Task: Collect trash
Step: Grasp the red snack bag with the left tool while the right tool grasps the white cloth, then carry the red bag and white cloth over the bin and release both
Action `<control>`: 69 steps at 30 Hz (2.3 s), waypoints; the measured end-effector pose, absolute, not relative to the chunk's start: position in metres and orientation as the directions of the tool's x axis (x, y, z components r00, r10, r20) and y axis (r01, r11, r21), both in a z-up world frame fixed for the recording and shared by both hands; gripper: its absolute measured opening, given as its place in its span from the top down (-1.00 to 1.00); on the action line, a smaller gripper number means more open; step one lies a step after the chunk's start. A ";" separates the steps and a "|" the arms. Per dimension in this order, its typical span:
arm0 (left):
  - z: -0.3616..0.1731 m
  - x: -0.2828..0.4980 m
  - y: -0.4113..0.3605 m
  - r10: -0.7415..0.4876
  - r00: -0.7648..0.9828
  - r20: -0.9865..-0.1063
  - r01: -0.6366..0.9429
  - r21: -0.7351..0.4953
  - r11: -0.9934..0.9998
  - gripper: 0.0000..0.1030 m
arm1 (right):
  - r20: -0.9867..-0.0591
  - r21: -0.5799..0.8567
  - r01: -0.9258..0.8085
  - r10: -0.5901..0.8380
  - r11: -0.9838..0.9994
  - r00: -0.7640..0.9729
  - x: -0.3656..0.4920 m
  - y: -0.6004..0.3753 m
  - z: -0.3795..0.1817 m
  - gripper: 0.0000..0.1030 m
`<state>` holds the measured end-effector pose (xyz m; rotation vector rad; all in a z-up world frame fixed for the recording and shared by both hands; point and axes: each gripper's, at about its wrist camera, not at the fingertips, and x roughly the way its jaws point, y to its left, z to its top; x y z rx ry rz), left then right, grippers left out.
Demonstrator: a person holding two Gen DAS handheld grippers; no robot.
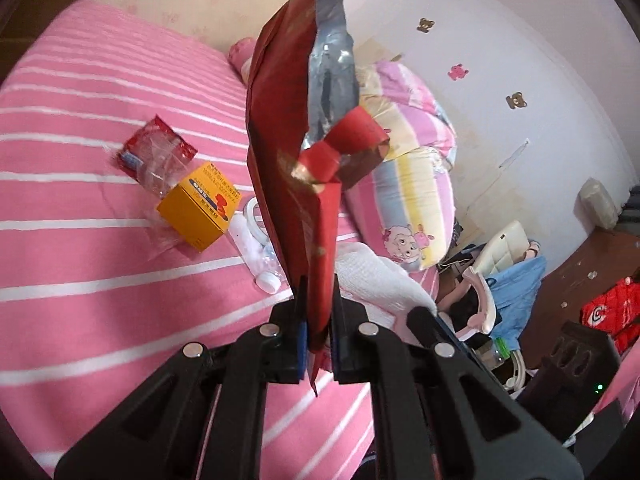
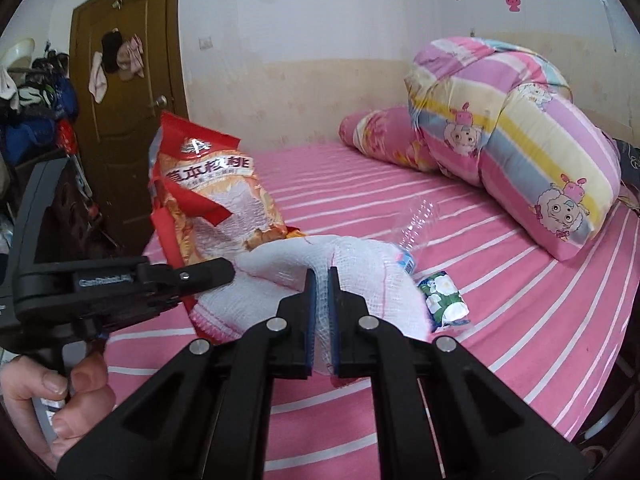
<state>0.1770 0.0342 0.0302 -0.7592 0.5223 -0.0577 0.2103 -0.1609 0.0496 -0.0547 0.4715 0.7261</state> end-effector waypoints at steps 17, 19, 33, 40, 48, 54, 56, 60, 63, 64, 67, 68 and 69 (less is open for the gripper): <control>0.107 0.084 -0.078 -0.319 0.845 -0.428 -0.007 -0.607 0.795 0.85 | -0.349 0.199 -0.573 0.604 0.795 0.717 0.096 -0.267 0.118 0.88; 0.114 0.077 -0.099 -0.343 0.836 -0.429 0.023 -0.597 0.802 0.85 | -0.338 0.206 -0.555 0.590 0.806 0.733 0.084 -0.286 0.121 0.88; 0.101 0.076 -0.254 -0.546 0.676 -0.495 0.231 -0.561 0.795 0.85 | -0.366 0.348 -0.308 0.430 0.886 0.825 0.018 -0.460 0.107 0.88; 0.055 0.090 -0.335 -0.606 0.535 -0.588 0.301 -0.538 0.787 0.85 | -0.463 0.341 -0.150 0.304 0.928 0.833 0.003 -0.527 0.067 0.88; -0.044 0.122 -0.406 -0.608 0.305 -0.733 0.294 -0.535 0.792 0.85 | -0.618 0.325 0.022 0.194 0.946 0.762 0.013 -0.580 -0.006 0.88; -0.124 0.138 -0.439 -0.553 0.103 -0.827 0.290 -0.507 0.812 0.85 | -0.738 0.304 0.111 0.160 0.946 0.656 0.024 -0.602 -0.071 0.88; -0.143 0.144 -0.447 -0.543 0.048 -0.839 0.289 -0.508 0.811 0.85 | -0.766 0.300 0.131 0.156 0.945 0.624 0.028 -0.606 -0.089 0.88; -0.178 0.158 -0.459 -0.506 -0.031 -0.862 0.284 -0.493 0.822 0.85 | -0.814 0.294 0.169 0.154 0.941 0.560 0.035 -0.613 -0.128 0.88; -0.196 0.166 -0.463 -0.498 -0.078 -0.863 0.262 -0.500 0.825 0.85 | -0.830 0.288 0.185 0.148 0.940 0.537 0.041 -0.615 -0.144 0.88; -0.201 0.167 -0.466 -0.493 -0.091 -0.865 0.258 -0.498 0.828 0.85 | -0.835 0.288 0.192 0.148 0.938 0.530 0.043 -0.615 -0.150 0.88; -0.214 0.169 -0.471 -0.467 -0.113 -0.877 0.265 -0.479 0.837 0.83 | -0.848 0.287 0.209 0.147 0.935 0.509 0.048 -0.617 -0.162 0.88; -0.216 0.170 -0.472 -0.461 -0.119 -0.880 0.266 -0.475 0.839 0.77 | -0.850 0.286 0.212 0.146 0.934 0.506 0.050 -0.616 -0.164 0.87; -0.218 0.170 -0.472 -0.455 -0.126 -0.882 0.263 -0.471 0.842 0.52 | -0.853 0.281 0.211 0.143 0.936 0.501 0.051 -0.615 -0.166 0.85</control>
